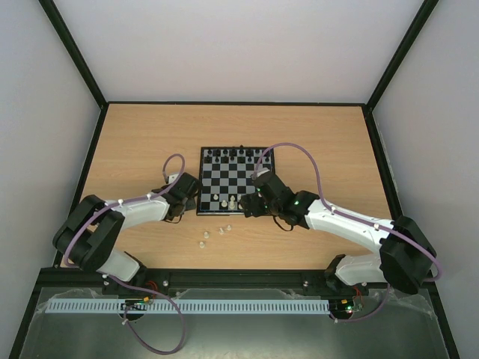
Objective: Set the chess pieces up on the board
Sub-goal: Pick up the chess piece at the center of the board.
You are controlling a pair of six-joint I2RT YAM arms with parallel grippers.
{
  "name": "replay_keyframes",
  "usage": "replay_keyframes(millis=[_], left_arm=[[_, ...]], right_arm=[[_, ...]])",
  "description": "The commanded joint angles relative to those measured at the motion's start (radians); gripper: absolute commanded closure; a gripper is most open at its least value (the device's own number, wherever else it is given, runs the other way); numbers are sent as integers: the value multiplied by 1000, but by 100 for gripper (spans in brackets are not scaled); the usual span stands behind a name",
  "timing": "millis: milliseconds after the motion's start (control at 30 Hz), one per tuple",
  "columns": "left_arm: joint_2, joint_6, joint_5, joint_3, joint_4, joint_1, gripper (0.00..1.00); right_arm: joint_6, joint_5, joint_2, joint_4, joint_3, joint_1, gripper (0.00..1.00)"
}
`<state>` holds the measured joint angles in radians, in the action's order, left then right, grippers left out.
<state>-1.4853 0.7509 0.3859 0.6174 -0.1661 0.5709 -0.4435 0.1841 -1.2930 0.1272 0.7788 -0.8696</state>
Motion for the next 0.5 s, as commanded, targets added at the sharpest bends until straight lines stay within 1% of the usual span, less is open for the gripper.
replay_keyframes(millis=[0, 467], left_arm=[[-26, -4, 37, 8, 9, -7, 81], [-61, 2, 74, 35, 3, -7, 83]], right_arm=[[16, 4, -12, -1, 32, 3, 7], [16, 1, -15, -1, 32, 4, 7]])
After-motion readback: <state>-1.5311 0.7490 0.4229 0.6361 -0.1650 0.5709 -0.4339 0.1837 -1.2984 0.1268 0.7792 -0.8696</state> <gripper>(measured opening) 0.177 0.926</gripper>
